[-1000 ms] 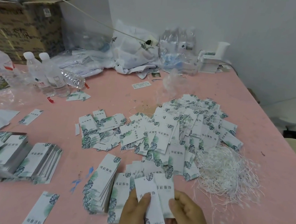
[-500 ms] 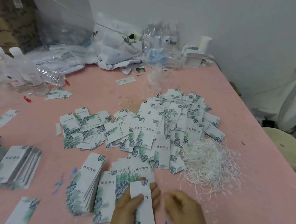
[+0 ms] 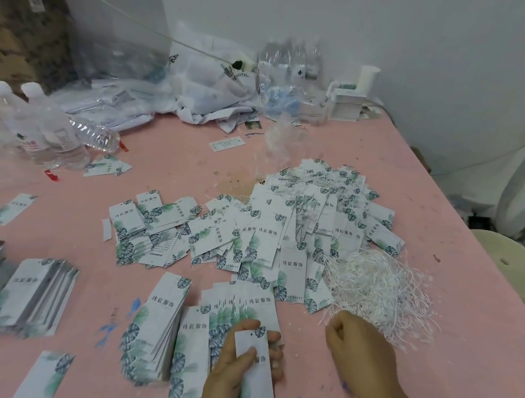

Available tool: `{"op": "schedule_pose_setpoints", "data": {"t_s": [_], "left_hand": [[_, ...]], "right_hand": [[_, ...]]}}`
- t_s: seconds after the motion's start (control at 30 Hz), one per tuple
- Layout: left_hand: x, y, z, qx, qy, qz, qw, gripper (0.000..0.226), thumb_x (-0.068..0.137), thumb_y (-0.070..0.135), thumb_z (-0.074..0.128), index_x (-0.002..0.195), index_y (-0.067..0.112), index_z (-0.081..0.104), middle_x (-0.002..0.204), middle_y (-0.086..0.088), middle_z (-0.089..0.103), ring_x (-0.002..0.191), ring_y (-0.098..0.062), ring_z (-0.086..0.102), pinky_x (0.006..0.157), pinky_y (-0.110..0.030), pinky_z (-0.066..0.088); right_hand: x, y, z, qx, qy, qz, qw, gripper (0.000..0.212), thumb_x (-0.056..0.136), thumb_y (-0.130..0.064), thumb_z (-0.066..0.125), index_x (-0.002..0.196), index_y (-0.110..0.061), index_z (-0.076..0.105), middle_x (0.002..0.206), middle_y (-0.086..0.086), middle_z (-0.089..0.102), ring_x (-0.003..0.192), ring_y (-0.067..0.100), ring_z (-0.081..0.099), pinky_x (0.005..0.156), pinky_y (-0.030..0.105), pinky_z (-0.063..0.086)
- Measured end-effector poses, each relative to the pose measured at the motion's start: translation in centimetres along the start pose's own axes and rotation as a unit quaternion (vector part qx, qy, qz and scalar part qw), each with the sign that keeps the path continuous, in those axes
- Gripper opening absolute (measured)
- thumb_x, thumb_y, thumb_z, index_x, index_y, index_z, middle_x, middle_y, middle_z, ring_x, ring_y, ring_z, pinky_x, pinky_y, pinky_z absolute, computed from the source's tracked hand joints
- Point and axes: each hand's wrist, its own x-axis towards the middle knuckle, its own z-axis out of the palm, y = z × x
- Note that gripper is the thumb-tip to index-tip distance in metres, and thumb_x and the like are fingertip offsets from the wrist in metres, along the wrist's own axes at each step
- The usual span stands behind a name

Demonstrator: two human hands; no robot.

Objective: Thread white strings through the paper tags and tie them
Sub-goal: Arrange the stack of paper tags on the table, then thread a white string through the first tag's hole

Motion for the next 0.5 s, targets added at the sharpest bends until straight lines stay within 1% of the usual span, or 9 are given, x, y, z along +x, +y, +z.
{"op": "schedule_pose_setpoints", "data": {"t_s": [0.03,0.07,0.13,0.17,0.23,0.3,0.4,0.43,0.5], "left_hand": [[0.0,0.1,0.1,0.0,-0.004,0.002,1.0,0.027,0.062,-0.008,0.061,0.076,0.011,0.075,0.088,-0.035,0.062,0.057,-0.037,0.058,0.045,-0.04,0.05],[-0.1,0.1,0.3,0.001,-0.012,0.002,1.0,0.025,0.061,-0.009,0.063,0.073,0.01,0.074,0.088,-0.036,0.062,0.055,-0.037,0.057,0.043,-0.04,0.049],[-0.2,0.4,0.4,0.0,-0.025,-0.003,1.0,0.031,0.044,-0.013,0.079,0.063,0.011,0.071,0.085,-0.038,0.06,0.05,-0.039,0.057,0.04,-0.041,0.049],[-0.2,0.5,0.3,0.001,-0.023,-0.012,1.0,0.034,0.042,-0.017,0.077,0.06,0.01,0.069,0.084,-0.04,0.059,0.048,-0.04,0.057,0.038,-0.043,0.049],[-0.2,0.3,-0.1,0.029,-0.018,-0.024,0.999,0.03,0.049,-0.018,0.066,0.068,0.005,0.063,0.086,-0.036,0.057,0.052,-0.039,0.058,0.041,-0.044,0.051],[-0.3,0.0,-0.5,0.081,-0.019,-0.023,0.996,0.035,0.047,-0.004,0.076,0.074,0.001,0.054,0.085,-0.031,0.056,0.06,-0.034,0.056,0.049,-0.04,0.051],[-0.5,-0.4,-0.3,0.168,-0.015,-0.002,0.986,0.041,0.049,0.018,0.09,0.072,0.001,0.06,0.072,-0.027,0.057,0.053,-0.029,0.056,0.047,-0.031,0.049],[-0.5,-0.3,-0.1,0.204,0.002,0.004,0.979,0.043,0.054,0.025,0.089,0.076,0.0,0.062,0.068,-0.027,0.058,0.052,-0.028,0.057,0.047,-0.03,0.049],[-0.6,-0.3,0.1,0.26,0.048,0.025,0.964,0.037,0.065,0.029,0.079,0.085,0.0,0.067,0.068,-0.023,0.064,0.055,-0.026,0.062,0.051,-0.027,0.051]], "right_hand": [[0.0,0.1,-0.1,0.017,-0.012,-0.003,1.0,0.023,0.093,-0.029,0.045,0.07,-0.027,0.051,0.065,-0.006,0.06,0.058,0.006,0.057,0.055,0.025,0.044],[0.0,0.3,-0.2,0.048,-0.017,-0.004,0.999,0.023,0.093,-0.028,0.046,0.07,-0.027,0.05,0.064,-0.005,0.06,0.056,0.007,0.057,0.056,0.027,0.046],[-0.4,0.6,-0.6,0.152,0.0,-0.005,0.988,0.023,0.091,-0.024,0.051,0.069,-0.028,0.05,0.063,-0.004,0.059,0.052,0.008,0.052,0.056,0.028,0.045],[-0.7,0.5,-0.9,0.215,0.013,-0.013,0.976,0.023,0.091,-0.021,0.053,0.069,-0.027,0.05,0.064,-0.004,0.057,0.052,0.008,0.049,0.056,0.027,0.044],[-1.6,-0.2,-1.5,0.326,0.025,-0.054,0.943,0.021,0.09,-0.015,0.058,0.073,-0.027,0.053,0.073,-0.005,0.058,0.061,0.006,0.05,0.061,0.019,0.044],[-2.5,-1.6,-1.8,0.403,0.002,-0.088,0.911,0.017,0.09,-0.017,0.06,0.077,-0.028,0.058,0.079,-0.004,0.063,0.072,0.008,0.058,0.066,0.012,0.045],[-3.5,-3.7,-1.4,0.458,-0.08,-0.108,0.879,0.014,0.089,-0.022,0.061,0.077,-0.028,0.061,0.072,0.002,0.066,0.066,0.012,0.061,0.064,0.017,0.046],[-3.7,-4.2,-1.2,0.466,-0.104,-0.112,0.872,0.011,0.087,-0.023,0.06,0.077,-0.028,0.061,0.069,0.003,0.066,0.063,0.011,0.06,0.063,0.018,0.046],[-4.1,-5.0,-0.9,0.469,-0.14,-0.119,0.864,0.009,0.086,-0.025,0.059,0.079,-0.028,0.06,0.066,0.006,0.066,0.06,0.011,0.06,0.061,0.021,0.047]]}}
